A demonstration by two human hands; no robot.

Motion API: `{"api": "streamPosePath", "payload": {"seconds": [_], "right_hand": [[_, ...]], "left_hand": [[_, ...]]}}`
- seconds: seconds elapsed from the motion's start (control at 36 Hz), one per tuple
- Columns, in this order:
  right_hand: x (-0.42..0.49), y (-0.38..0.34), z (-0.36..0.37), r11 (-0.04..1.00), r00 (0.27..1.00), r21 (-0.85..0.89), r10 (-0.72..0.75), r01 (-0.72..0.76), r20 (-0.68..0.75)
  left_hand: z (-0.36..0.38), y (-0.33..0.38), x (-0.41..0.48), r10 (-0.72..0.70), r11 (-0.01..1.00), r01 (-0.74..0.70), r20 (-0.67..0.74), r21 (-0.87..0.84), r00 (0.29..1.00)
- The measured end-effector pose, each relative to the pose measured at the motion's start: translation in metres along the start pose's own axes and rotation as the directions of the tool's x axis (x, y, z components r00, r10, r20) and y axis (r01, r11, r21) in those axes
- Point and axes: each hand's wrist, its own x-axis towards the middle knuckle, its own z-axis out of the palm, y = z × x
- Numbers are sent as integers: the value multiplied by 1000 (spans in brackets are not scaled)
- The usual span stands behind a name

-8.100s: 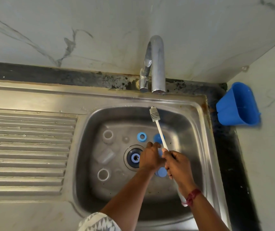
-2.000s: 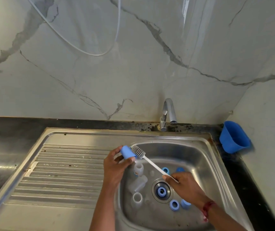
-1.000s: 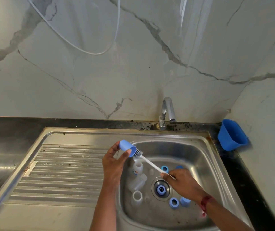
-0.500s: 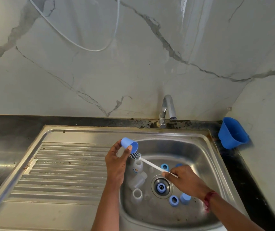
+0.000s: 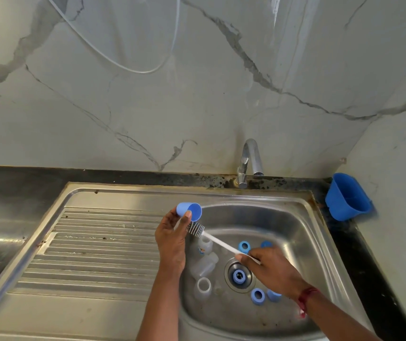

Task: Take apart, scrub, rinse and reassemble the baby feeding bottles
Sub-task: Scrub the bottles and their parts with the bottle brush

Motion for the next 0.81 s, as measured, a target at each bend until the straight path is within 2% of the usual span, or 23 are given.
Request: {"api": "streamPosePath", "payload": {"seconds": [0.25,0.39,0.58,0.69,0.81], "right_hand": [[8,-10,10,1000,999,-14,3,-4,-40],[12,-14,14,1000,1000,-1,0,0,-26],[-1,-19,24,997,993,55,-48,54,-104],[2,-24,28,996,995,79,-41,48,-87],[8,-27,32,994,1000,109,8,-5,-26]], "left_hand": [[17,-13,-7,-108,993,105,-61,-46,992],[21,-16,-7,-119,991,114,-71,-66,990],[22,-11,-2,-163,968,127,-157,-218,974],[27,-14,-6,-162,970,131,-141,-205,977],[28,-16,-10,-127,986,114,-110,-121,986]]}}
